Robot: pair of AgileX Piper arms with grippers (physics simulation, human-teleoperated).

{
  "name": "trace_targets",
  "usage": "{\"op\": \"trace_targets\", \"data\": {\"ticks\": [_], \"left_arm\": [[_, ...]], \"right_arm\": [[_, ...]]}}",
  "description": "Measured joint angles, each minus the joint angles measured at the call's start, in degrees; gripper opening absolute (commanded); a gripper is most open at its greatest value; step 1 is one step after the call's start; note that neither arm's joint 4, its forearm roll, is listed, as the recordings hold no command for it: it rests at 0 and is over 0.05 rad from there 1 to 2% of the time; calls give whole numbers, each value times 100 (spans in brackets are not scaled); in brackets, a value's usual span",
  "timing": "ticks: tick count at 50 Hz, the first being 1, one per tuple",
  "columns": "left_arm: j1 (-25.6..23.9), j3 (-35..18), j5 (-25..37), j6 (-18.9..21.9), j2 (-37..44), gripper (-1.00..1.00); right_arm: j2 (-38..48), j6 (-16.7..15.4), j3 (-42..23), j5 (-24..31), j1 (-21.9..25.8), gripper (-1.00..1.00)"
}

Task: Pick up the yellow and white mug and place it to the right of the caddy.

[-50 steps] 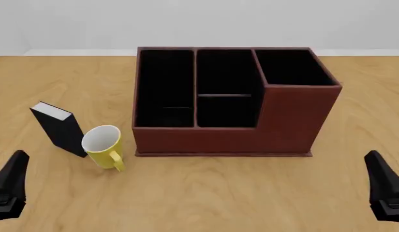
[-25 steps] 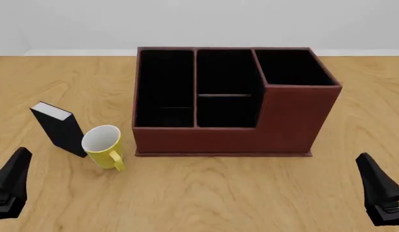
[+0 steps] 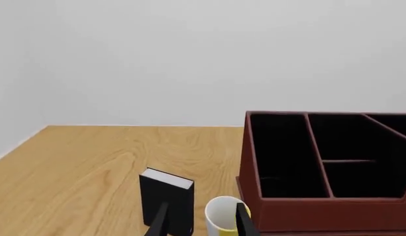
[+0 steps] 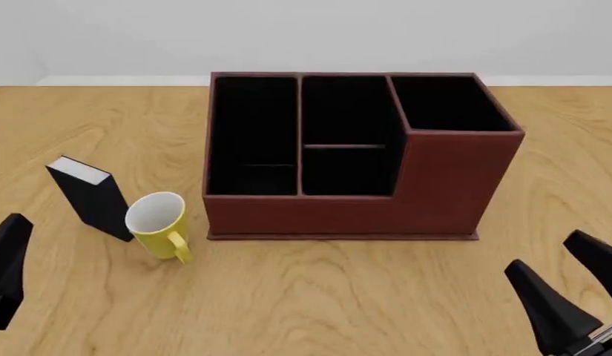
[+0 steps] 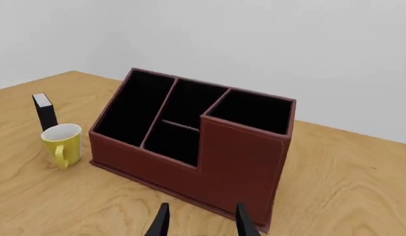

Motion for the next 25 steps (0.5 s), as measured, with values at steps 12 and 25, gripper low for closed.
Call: {"op": "trace_targets", "data": {"ticks": [12,25], "left_arm": [[14,-319,245,23,-5,100],[44,-572,424,31,-7,100]], "right_arm": [[0,-75,0,44,532,100],[2,-187,81,3,1025,100]]}}
